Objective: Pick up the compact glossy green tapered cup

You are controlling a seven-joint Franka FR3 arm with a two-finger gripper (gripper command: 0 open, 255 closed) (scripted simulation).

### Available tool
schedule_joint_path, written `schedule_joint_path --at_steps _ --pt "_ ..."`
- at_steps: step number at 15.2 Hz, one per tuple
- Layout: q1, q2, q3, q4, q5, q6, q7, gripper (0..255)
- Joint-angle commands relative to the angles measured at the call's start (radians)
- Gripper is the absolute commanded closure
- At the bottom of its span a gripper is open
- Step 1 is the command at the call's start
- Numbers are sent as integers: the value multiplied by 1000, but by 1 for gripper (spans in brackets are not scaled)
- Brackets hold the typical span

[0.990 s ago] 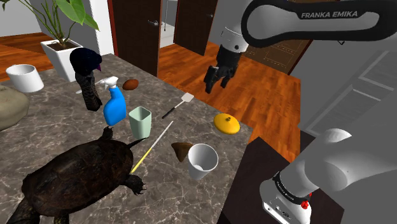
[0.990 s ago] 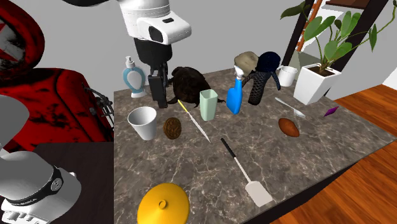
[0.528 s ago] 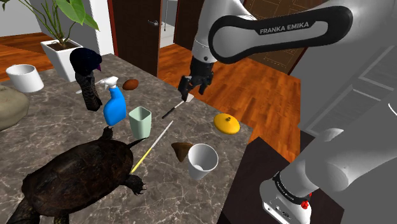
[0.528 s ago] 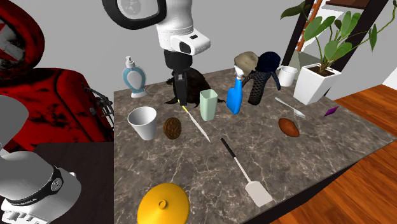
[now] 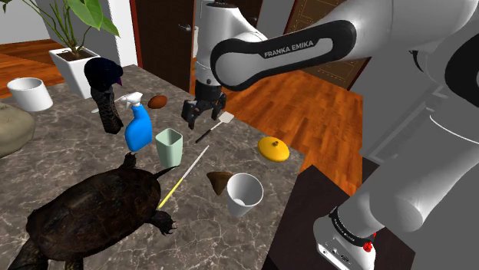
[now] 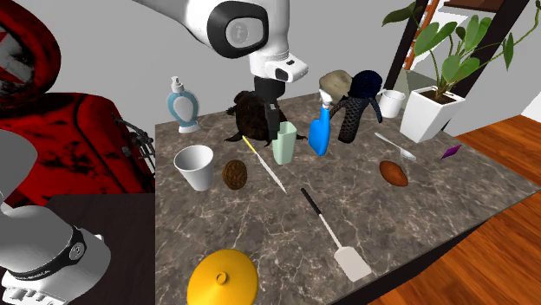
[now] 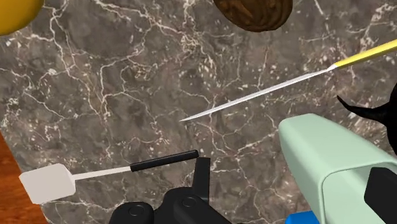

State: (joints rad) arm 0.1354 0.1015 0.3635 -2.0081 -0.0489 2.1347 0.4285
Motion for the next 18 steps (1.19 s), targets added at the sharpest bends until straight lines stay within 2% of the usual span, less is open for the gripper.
schedule_joint_path --at_steps 1,5,15,16,18 --pt "22 80 8 64 -42 9 47 0" --pt "76 239 5 211 -119 7 121 0" --pt "87 293 -8 178 -147 90 141 0" --pt "87 295 -9 180 -147 90 140 255" --pt "86 295 -9 180 -147 90 140 255"
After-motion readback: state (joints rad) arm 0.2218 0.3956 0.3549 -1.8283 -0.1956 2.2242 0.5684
